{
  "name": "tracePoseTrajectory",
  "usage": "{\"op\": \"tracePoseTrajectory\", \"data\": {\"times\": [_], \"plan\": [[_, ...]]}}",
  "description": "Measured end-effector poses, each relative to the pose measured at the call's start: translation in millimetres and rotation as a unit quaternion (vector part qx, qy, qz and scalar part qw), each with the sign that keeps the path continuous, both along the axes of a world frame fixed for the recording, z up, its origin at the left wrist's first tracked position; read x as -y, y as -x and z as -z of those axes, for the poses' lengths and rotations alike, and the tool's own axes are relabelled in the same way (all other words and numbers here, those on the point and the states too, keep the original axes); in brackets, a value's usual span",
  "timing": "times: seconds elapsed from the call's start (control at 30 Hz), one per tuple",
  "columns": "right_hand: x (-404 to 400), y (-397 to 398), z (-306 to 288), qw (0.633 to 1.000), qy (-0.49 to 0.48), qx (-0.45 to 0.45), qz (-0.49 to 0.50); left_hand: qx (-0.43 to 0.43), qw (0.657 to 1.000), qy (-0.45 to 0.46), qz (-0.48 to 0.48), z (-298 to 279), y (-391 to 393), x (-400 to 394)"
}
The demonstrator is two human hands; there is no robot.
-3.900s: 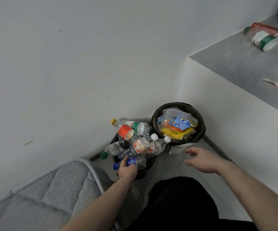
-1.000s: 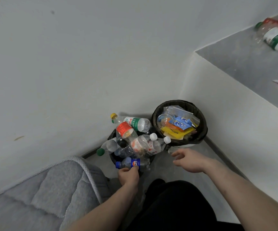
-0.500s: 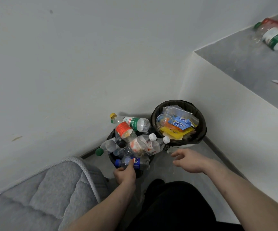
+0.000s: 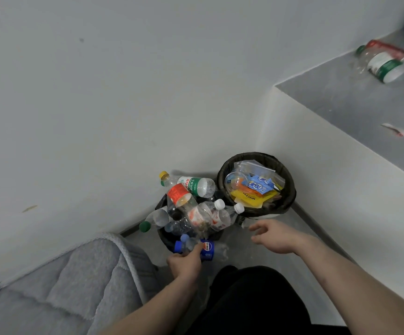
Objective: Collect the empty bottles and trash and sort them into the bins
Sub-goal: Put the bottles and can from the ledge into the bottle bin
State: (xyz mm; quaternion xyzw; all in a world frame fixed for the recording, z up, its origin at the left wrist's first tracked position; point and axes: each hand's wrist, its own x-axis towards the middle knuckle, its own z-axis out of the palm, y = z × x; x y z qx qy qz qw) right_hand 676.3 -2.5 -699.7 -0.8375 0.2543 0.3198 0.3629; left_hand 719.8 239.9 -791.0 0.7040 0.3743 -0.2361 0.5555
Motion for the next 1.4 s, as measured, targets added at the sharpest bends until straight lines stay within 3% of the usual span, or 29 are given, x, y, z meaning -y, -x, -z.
{"op": "tracePoseTrajectory", "data": {"times": [0.13,0.27,0.37,0.43,0.53,0.63,0.73,0.87,0.97,1.03,1.17,1.3,1.4], "plan": [[-3,8,-5,1.000,-0.005,0.006,0.003,0.052,0.998,0.015,0.039,-25,9,-14],[-5,12,-7,1.000,-0.009,0.013,-0.002,0.196,0.968,-0.020,0.159,-55,8,-35],[-3,13,-14,1.000,-0.021,0.018,0.002,0.269,0.925,-0.073,0.257,-79,-1,-42],[1,14,-16,0.999,-0.033,0.024,0.018,0.338,0.880,-0.097,0.319,-103,-3,-40],[14,15,-19,0.997,-0.044,0.040,0.050,0.434,0.820,-0.083,0.363,-149,-11,-19],[30,17,-18,0.993,-0.033,0.056,0.097,0.407,0.828,-0.005,0.386,-173,-42,34],[45,22,-18,0.985,-0.021,0.070,0.154,0.344,0.847,0.027,0.405,-158,-87,107],[62,31,-15,0.968,-0.020,0.095,0.232,0.231,0.863,-0.011,0.448,-121,-134,190],[71,35,-4,0.953,-0.022,0.107,0.284,0.207,0.851,-0.065,0.478,-88,-157,233],[80,33,8,0.945,-0.007,0.105,0.309,0.193,0.818,-0.132,0.525,-61,-170,257],[100,16,36,0.949,0.028,0.083,0.303,0.195,0.705,-0.219,0.645,-14,-179,292],[113,-7,72,0.923,-0.012,0.112,0.369,0.179,0.657,-0.244,0.691,13,-181,305],[105,2,78,0.902,-0.027,0.107,0.416,0.161,0.645,-0.258,0.701,-8,-173,301]]}}
